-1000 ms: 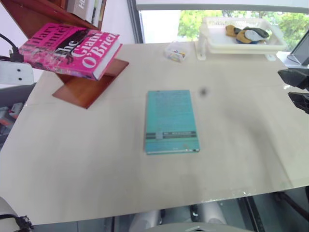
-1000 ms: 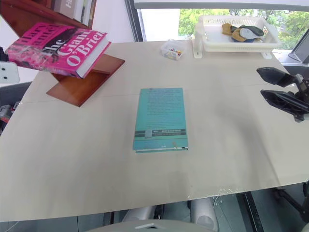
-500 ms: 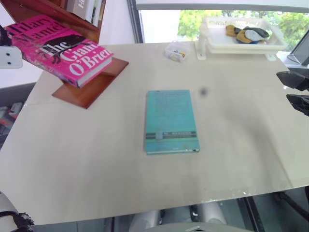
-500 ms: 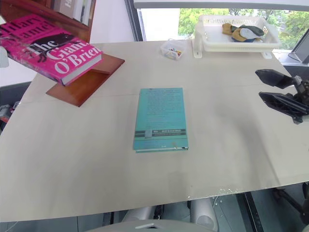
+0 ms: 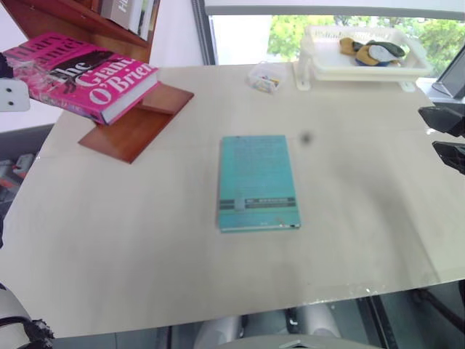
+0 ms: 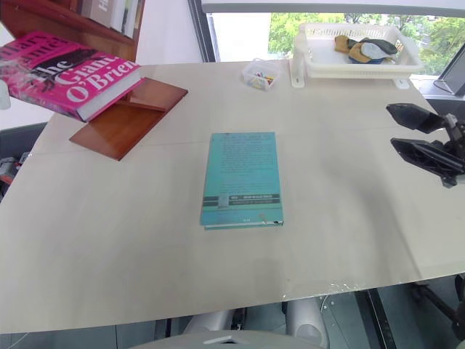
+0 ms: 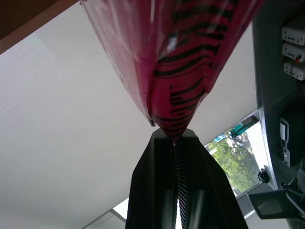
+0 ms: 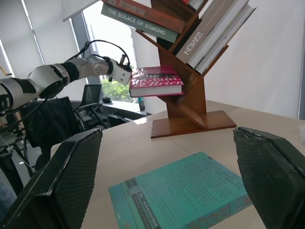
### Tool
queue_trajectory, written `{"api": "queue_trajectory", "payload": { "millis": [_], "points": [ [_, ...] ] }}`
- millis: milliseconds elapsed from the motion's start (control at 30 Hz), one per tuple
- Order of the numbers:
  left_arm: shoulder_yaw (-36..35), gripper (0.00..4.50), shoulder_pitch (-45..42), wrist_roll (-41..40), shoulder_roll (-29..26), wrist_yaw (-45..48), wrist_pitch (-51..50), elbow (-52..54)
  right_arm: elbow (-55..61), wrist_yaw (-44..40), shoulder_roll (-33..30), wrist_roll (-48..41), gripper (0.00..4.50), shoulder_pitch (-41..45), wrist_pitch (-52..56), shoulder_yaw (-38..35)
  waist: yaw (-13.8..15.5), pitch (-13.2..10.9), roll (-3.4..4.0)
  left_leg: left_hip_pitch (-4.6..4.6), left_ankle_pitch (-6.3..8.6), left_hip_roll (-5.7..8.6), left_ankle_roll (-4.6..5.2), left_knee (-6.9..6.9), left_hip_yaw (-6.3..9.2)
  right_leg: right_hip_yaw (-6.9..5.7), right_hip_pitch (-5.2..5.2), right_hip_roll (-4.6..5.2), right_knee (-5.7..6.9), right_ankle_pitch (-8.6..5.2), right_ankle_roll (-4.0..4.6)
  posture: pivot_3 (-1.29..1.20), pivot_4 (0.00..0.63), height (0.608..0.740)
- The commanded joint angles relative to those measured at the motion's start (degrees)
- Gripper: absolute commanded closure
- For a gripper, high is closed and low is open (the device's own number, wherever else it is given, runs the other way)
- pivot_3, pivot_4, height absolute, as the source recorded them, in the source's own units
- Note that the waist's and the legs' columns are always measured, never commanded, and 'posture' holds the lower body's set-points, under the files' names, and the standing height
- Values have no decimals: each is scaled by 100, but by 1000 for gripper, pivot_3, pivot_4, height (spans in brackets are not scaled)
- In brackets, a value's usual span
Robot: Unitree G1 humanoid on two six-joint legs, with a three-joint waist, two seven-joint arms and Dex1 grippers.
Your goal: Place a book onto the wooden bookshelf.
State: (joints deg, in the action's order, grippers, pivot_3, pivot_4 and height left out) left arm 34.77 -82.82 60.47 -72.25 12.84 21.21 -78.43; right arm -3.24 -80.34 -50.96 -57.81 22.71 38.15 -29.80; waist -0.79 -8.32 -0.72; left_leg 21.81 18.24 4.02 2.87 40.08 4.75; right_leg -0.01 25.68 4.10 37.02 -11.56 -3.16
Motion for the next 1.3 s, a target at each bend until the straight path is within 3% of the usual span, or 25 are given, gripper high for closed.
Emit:
{"api": "queue_trajectory", "payload": {
  "millis": [33, 133, 167, 233, 400, 633, 833, 933, 1033, 1100, 1233, 1300],
  "points": [
    [-60, 4447, -37, -106, -40, 12, -145, -18, 184, 42, -21, -128, 0, -34, -50, -238, 0, 0, 0, 0, 0, 0, 0, 0, 0, 0, 0, 0, 1, 0, 0, 0, 150, 740],
    [-77, 4447, -60, -137, 3, 102, -157, -20, 216, 62, -27, -150, 0, -89, -46, -269, 1, 0, 0, 1, 0, 0, 0, 0, 0, 0, 0, 0, 1, 0, 0, 0, 150, 740],
    [-66, 3854, -61, -139, 7, 181, -166, -23, 230, 70, -31, -161, 0, -109, -46, -279, 0, 0, 0, 1, 0, 0, 0, 0, 1, 0, 0, 0, 2, 0, 0, 0, 150, 740],
    [-62, 3218, -53, -175, 23, 324, -161, -26, 241, 85, -34, -179, 0, -131, -46, -291, 0, 0, 0, 1, 0, 0, 0, 0, 0, 0, 0, 0, 2, 0, 0, 0, 150, 740],
    [38, 970, -74, -56, 1, 190, -239, -2, 255, 110, -28, -192, 0, -151, -58, -289, 0, 0, 0, 0, 0, 0, 0, 0, 0, 0, 0, 0, 1, 0, 0, 0, 150, 740],
    [51, 970, -138, -51, -125, 170, -210, 10, 301, 128, -23, -228, 0, -200, -38, -325, 1, 0, 0, 1, 0, 0, 0, 0, 0, 0, 0, 0, 2, 0, 0, 0, 150, 740],
    [-374, 970, -445, -506, -523, 620, 10, 112, 370, 164, -33, -290, 0, -305, -26, -383, -7, -2, -4, 3, 0, 0, 0, 0, 0, 0, 1, 0, 2, 0, 0, 0, 150, 740],
    [-1485, 970, -487, -1849, -643, 1757, 263, 106, 396, 171, -17, -291, 0, -366, -26, -402, -4, -2, -5, 3, 1, -1, 2, 0, 0, 0, 1, 2, -2, 0, 0, 0, 150, 740],
    [-3278, 970, -303, -4021, -367, 3941, 164, 96, 323, 139, -21, -266, 0, -351, -50, -373, 20, -2, -5, 2, 1, -1, 2, 3, 0, -4, 1, 4, -10, 0, 0, 0, 150, 740],
    [-4023, 970, -3, -4967, -250, 5280, -326, 225, 207, 70, -54, -213, 0, -310, -72, -326, 27, 0, -1, 3, 1, -2, 2, 12, 5, -13, -2, 6, -10, 0, 0, 0, 150, 740],
    [-4899, 970, 1165, -6179, -258, 6680, -1510, 877, 125, -64, -114, -105, 0, -332, -89, -270, -58, 2, 6, -7, 1, -5, 1, 18, -3, -11, -11, -1, -3, 0, 0, 0, 150, 740],
    [-5306, 970, 2480, -6844, -292, 7506, -2322, 1634, 65, -142, -169, -21, 0, -376, -115, -276, -156, 8, 19, -7, 1, -10, 1, 18, -5, -9, -10, -4, 15, 0, 0, 0, 150, 740]
  ]
}}
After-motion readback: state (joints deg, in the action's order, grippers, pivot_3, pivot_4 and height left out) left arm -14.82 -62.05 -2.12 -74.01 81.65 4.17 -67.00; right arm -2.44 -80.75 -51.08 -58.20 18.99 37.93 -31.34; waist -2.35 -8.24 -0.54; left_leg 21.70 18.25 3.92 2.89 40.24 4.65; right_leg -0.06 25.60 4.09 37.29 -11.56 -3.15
